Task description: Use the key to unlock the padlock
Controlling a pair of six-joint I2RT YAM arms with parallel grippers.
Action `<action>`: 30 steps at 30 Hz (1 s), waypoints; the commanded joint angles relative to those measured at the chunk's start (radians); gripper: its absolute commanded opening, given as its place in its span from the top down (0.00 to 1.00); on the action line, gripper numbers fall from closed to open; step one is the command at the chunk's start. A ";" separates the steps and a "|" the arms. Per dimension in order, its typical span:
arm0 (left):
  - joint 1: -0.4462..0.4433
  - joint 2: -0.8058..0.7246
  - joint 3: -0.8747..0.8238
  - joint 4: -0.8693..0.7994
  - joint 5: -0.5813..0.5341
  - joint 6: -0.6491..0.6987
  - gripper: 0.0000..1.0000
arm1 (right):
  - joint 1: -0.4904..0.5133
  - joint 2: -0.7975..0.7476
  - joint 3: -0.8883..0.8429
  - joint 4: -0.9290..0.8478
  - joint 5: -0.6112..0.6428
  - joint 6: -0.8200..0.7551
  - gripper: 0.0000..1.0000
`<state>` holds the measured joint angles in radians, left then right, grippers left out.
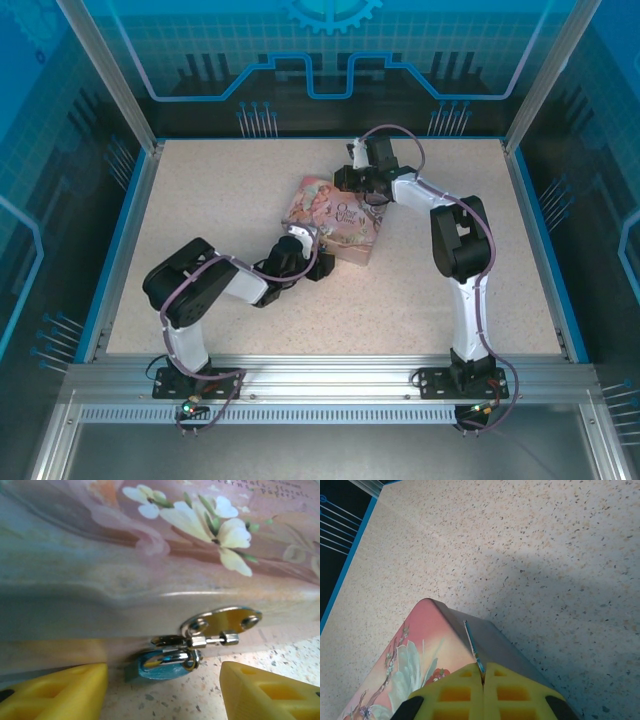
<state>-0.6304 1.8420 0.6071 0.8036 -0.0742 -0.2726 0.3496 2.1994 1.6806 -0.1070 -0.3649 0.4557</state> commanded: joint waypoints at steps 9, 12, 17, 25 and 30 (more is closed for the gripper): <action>-0.018 0.031 0.096 -0.010 -0.121 0.052 0.55 | 0.040 0.014 -0.025 -0.118 -0.057 0.017 1.00; -0.020 0.023 0.100 -0.021 -0.121 0.056 0.60 | 0.040 0.019 -0.017 -0.127 -0.055 0.012 1.00; -0.019 -0.001 0.093 -0.035 -0.117 0.058 0.66 | 0.038 0.019 -0.011 -0.135 -0.055 0.009 1.00; -0.021 -0.080 0.093 -0.151 -0.105 0.029 0.67 | 0.032 0.011 0.027 -0.157 -0.051 -0.004 1.00; -0.021 -0.128 0.118 -0.280 -0.091 -0.041 0.68 | 0.018 -0.005 0.061 -0.172 -0.044 -0.014 1.00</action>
<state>-0.6502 1.7737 0.6727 0.5655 -0.1616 -0.2642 0.3584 2.1990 1.7222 -0.1741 -0.3832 0.4511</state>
